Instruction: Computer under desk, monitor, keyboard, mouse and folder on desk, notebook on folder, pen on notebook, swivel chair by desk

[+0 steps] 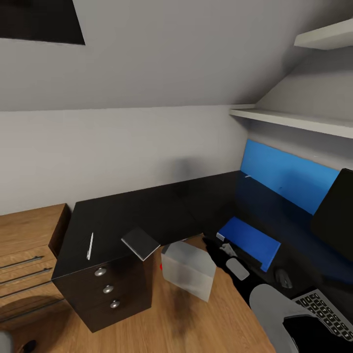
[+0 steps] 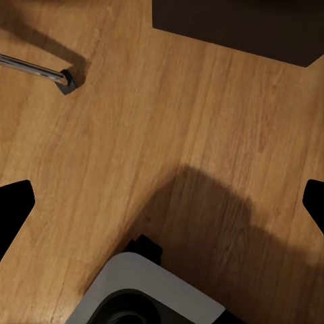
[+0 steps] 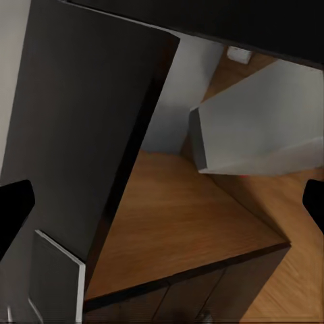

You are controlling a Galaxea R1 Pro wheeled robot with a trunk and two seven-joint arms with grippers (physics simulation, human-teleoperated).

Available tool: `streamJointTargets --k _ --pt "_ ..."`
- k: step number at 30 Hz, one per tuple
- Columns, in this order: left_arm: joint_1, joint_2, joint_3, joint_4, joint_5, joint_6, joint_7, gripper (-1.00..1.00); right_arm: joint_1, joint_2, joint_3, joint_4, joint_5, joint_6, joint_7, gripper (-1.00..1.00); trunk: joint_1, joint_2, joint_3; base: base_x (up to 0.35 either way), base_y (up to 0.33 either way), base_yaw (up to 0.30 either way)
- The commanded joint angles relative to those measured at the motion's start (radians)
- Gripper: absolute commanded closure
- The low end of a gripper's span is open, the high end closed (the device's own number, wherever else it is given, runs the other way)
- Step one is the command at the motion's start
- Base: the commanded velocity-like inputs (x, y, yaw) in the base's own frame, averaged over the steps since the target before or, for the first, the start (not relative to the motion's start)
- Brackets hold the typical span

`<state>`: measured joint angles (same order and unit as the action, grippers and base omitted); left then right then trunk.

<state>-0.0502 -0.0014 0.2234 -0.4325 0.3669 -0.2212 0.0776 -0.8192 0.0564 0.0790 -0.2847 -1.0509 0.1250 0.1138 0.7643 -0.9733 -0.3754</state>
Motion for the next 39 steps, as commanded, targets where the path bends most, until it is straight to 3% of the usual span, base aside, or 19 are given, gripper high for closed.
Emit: streamJointTargets --k 1,4,12,15,22,33,39 --pt "0.0 0.0 -0.001 0.0 0.009 -0.003 0.001 -1.0 -0.001 0.0 0.008 0.001 -0.01 0.001 0.001 -1.0 0.0 -0.001 -0.001 0.0 0.0 0.0" --pt "0.0 0.0 -0.001 0.0 0.009 -0.003 0.001 -1.0 0.0 0.002 0.018 0.003 0.001 0.004 0.002 -1.0 0.0 -0.001 -0.001 0.0 0.0 0.0" --pt "0.0 0.0 -0.001 0.0 0.009 -0.003 0.001 -1.0 0.0 -0.002 0.139 0.001 0.077 0.019 0.011 -1.0 0.0 -0.001 -0.001 0.0 0.0 0.0" --pt "0.0 0.0 -0.001 0.0 0.009 -0.003 0.001 -1.0 0.0 -0.002 0.161 0.0 0.086 0.021 0.019 -1.0 0.0 -0.001 -0.001 0.0 0.0 0.0" --pt "0.0 0.0 -0.001 0.0 0.009 -0.003 0.001 -1.0 0.0 -0.003 0.176 0.003 0.093 0.02 0.075 -1.0 0.0 -0.001 -0.001 -0.065 0.061 0.0" --pt "0.0 0.001 -0.001 0.0 0.008 -0.003 0.001 -1.0 0.0 -0.003 0.193 0.019 0.1 0.019 0.103 -1.0 0.0 -0.001 -0.001 -0.21 0.196 0.0" --pt "0.0 0.001 -0.001 0.0 0.008 -0.003 0.001 -1.0 0.0 -0.003 0.195 0.036 0.178 0.019 0.153 -1.0 0.0 -0.001 -0.001 -0.07 0.152 0.0"
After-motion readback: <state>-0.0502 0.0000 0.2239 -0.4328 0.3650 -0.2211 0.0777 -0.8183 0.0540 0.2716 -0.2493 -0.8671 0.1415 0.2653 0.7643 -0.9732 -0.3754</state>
